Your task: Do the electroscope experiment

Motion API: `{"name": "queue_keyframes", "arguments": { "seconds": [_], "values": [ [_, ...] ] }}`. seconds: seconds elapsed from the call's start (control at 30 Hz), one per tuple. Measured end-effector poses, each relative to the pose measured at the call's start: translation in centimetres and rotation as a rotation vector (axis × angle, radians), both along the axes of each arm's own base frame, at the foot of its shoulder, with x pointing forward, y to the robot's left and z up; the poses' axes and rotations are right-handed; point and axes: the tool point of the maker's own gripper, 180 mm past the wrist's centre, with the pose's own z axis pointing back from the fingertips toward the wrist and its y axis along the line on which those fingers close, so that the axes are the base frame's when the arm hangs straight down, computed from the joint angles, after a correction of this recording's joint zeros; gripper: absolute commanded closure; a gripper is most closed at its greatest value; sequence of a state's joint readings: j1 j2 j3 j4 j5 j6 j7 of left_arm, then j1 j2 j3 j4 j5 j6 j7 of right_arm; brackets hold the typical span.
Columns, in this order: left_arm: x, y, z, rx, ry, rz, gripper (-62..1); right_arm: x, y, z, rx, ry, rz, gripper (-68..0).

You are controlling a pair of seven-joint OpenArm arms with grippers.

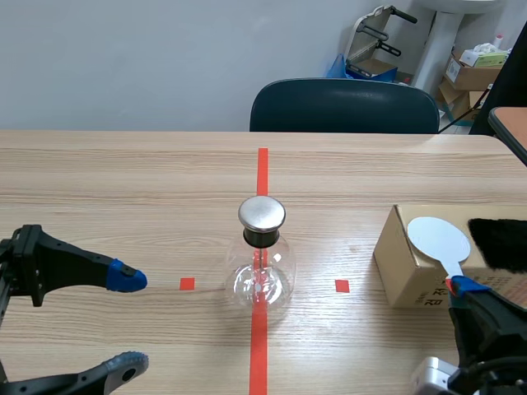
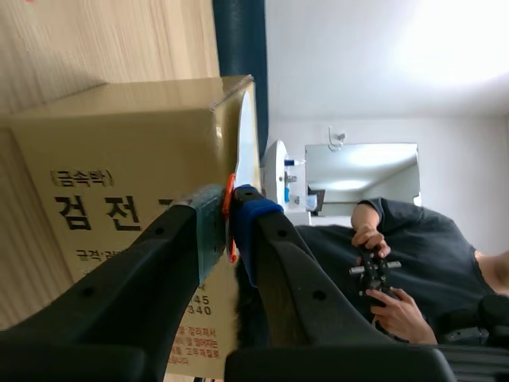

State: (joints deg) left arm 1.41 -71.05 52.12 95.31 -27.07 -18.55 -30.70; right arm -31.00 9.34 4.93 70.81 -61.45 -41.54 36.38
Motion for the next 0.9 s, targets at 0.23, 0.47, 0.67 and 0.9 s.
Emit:
{"name": "queue_keyframes", "arguments": {
  "seconds": [0.23,0.47,0.67,0.9],
  "values": [
    [0.0,0.7,-0.2,0.03,0.0,-0.003,-42.2,-0.1,0.0,-0.3,-0.004,0.01,-0.001,-2.0],
    [0.0,2.0,-0.4,0.079,0.0,-0.008,-42.2,-0.1,0.0,-0.3,-0.004,0.01,-0.001,-6.2],
    [-0.3,2.3,-0.2,0.079,0.009,-0.018,-42.2,-0.1,0.0,-0.3,-0.004,0.01,-0.001,-33.3],
    [-0.6,1.9,1.4,-0.023,0.02,-0.027,-42.2,-0.1,0.0,-0.3,-0.004,0.01,-0.001,-65.9]
  ]
}}
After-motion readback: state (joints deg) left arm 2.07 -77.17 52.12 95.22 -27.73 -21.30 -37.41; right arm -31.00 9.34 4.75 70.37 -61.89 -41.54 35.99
